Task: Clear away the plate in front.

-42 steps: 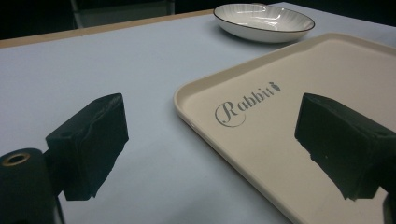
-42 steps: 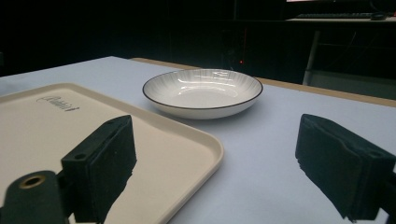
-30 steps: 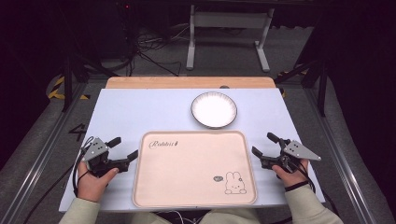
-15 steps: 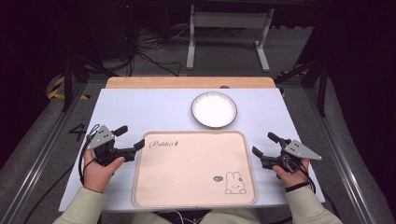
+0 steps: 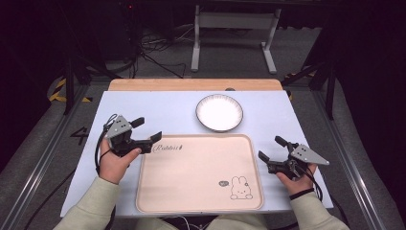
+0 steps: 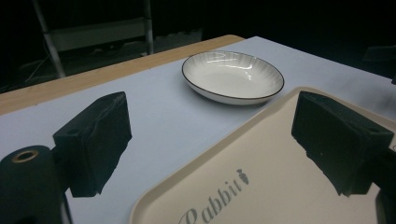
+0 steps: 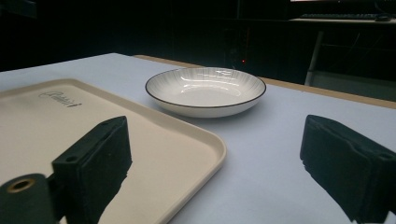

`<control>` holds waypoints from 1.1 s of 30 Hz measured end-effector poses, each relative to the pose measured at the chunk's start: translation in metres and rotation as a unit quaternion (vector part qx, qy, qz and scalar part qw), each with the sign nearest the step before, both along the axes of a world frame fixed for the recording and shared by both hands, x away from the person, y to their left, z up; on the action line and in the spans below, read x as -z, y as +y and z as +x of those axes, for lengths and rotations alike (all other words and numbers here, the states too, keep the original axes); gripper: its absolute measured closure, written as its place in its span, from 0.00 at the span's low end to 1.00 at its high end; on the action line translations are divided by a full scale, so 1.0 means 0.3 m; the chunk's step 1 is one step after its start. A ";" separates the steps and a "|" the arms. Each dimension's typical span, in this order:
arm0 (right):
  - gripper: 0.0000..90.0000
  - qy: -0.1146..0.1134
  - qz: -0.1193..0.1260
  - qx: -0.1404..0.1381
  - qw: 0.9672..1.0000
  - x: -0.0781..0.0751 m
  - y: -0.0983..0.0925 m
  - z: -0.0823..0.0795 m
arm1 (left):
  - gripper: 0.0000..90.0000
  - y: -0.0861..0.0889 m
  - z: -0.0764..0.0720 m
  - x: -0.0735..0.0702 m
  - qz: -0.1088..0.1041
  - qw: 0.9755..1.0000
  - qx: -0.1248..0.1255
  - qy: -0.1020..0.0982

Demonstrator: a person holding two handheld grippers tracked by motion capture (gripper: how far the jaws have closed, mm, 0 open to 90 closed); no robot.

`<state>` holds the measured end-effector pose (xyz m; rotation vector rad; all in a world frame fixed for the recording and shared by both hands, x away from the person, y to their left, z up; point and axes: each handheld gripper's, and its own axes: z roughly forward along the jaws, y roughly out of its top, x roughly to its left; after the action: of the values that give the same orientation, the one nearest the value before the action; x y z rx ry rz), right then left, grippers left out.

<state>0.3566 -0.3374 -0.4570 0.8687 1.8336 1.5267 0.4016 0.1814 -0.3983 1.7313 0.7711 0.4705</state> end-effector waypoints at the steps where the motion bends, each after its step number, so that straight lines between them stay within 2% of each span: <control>1: 0.09 0.000 0.000 0.000 1.000 0.000 0.000 0.000 | 0.14 -0.013 0.009 -0.003 0.001 1.000 0.003 0.001; 11: 0.07 0.001 0.002 0.002 1.000 0.000 -0.001 0.000 | 0.14 -0.123 0.094 -0.029 0.006 0.999 0.030 0.010; 17: 0.07 0.003 0.003 0.001 1.000 0.000 -0.002 0.002 | 0.14 -0.168 0.137 -0.044 0.014 0.999 0.040 0.014; 25: 0.07 0.003 0.001 0.005 1.000 -0.001 0.001 0.001 | 0.14 -0.211 0.188 -0.056 0.012 0.999 0.043 0.021; 30: 0.07 0.005 0.003 0.006 1.000 -0.001 0.000 0.002 | 0.15 -0.242 0.218 -0.046 0.016 0.999 0.032 0.023; 31: 0.07 0.005 0.002 0.006 1.000 -0.001 0.000 0.002 | 0.15 -0.252 0.227 -0.042 0.018 0.999 0.025 0.024; 33: 0.08 0.007 0.001 0.005 1.000 -0.001 0.001 0.004 | 0.17 -0.270 0.241 -0.040 0.040 0.999 -0.004 0.029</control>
<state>0.3576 -0.3372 -0.4566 0.8898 1.8349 1.5200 0.4740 0.1004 -0.3865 1.8230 0.8107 0.4637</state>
